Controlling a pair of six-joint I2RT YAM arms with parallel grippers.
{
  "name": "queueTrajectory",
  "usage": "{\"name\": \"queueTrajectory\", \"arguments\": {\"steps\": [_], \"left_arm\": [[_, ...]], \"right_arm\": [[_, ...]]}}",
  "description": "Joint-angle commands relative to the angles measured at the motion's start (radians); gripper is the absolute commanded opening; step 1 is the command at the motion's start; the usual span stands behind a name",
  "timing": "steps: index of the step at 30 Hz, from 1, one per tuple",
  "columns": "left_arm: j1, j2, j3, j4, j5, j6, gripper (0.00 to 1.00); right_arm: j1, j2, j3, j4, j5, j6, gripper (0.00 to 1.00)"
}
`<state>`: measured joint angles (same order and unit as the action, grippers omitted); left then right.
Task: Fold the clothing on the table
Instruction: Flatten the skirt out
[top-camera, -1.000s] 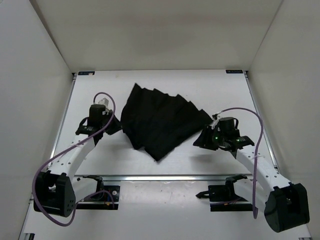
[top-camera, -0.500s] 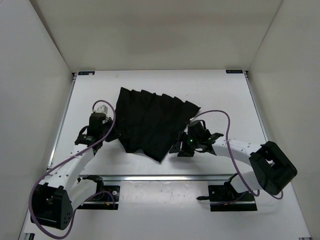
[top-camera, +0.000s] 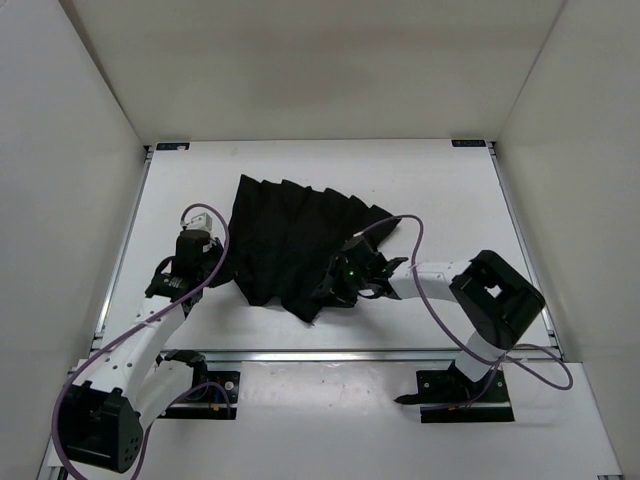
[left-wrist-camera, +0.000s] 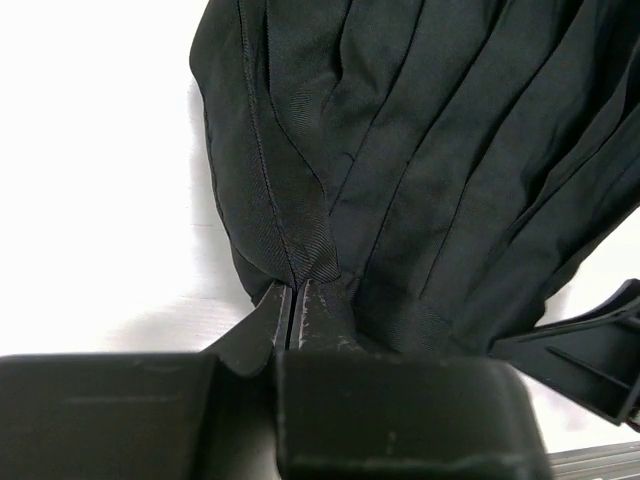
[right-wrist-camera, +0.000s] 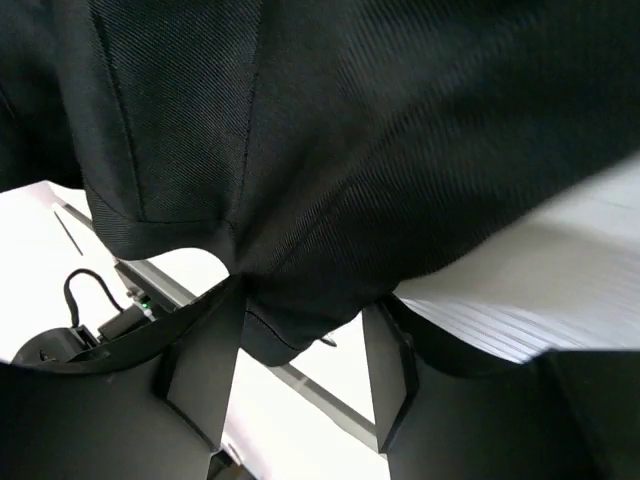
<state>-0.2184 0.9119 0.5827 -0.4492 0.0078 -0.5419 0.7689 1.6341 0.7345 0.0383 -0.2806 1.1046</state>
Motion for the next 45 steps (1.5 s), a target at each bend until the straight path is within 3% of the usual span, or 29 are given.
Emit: {"name": "queueTrajectory", "arguments": {"steps": [1, 2, 3, 4, 6, 9, 12, 15, 18, 21, 23, 26, 29, 31, 33, 39, 45], "left_arm": [[-0.003, -0.024, 0.022, -0.002, -0.009, 0.007, 0.00], [-0.002, -0.024, 0.029, -0.002, -0.014, 0.007, 0.00], [-0.006, -0.030, 0.028, 0.001, -0.011, 0.008, 0.00], [-0.006, -0.028, 0.026, -0.003, -0.014, 0.008, 0.00], [-0.004, -0.027, 0.026, -0.003, -0.011, 0.014, 0.00], [-0.006, -0.013, 0.043, -0.003, 0.001, 0.022, 0.00], [0.010, 0.044, 0.068, 0.079, 0.059, 0.014, 0.00], [0.074, 0.189, 0.210, 0.135, 0.188, -0.030, 0.00], [0.062, 0.252, 0.429, 0.104, 0.187, -0.032, 0.00], [0.038, 0.259, 0.457, 0.087, 0.187, -0.006, 0.00], [0.025, 0.228, 0.381, 0.134, 0.204, -0.029, 0.00], [0.021, 0.153, 0.153, 0.191, 0.260, -0.098, 0.00], [-0.007, 0.079, -0.080, 0.247, 0.267, -0.142, 0.00], [-0.030, 0.039, -0.197, 0.280, 0.267, -0.167, 0.00], [-0.026, 0.033, -0.312, 0.308, 0.276, -0.205, 0.00], [-0.045, 0.039, -0.343, 0.328, 0.275, -0.199, 0.00], [-0.033, 0.022, -0.334, 0.305, 0.276, -0.184, 0.00]], "right_arm": [[0.026, 0.061, 0.043, -0.005, 0.032, 0.027, 0.47], [0.030, 0.082, 0.048, 0.003, 0.017, 0.028, 0.47], [0.035, 0.104, 0.052, 0.018, 0.005, 0.024, 0.38], [0.032, 0.110, 0.058, 0.023, 0.001, 0.017, 0.19], [0.027, 0.122, 0.081, -0.012, -0.002, -0.021, 0.00], [-0.032, 0.081, 0.141, -0.177, -0.006, -0.165, 0.00], [-0.147, 0.033, 0.297, -0.530, 0.049, -0.426, 0.00], [-0.284, 0.055, 0.675, -0.812, 0.165, -0.682, 0.00], [-0.404, 0.105, 0.990, -0.999, 0.166, -0.793, 0.00], [-0.476, 0.153, 1.115, -1.106, 0.145, -0.848, 0.00], [-0.499, 0.133, 1.044, -1.077, 0.115, -0.858, 0.00], [-0.511, 0.046, 0.771, -0.976, 0.031, -0.833, 0.00], [-0.491, -0.049, 0.525, -0.881, 0.018, -0.801, 0.23], [-0.482, -0.116, 0.374, -0.818, 0.005, -0.754, 0.32], [-0.500, -0.213, 0.268, -0.761, -0.041, -0.703, 0.33], [-0.508, -0.330, 0.033, -0.611, -0.037, -0.586, 0.30], [-0.556, -0.284, -0.050, -0.419, -0.149, -0.537, 0.33]]}}
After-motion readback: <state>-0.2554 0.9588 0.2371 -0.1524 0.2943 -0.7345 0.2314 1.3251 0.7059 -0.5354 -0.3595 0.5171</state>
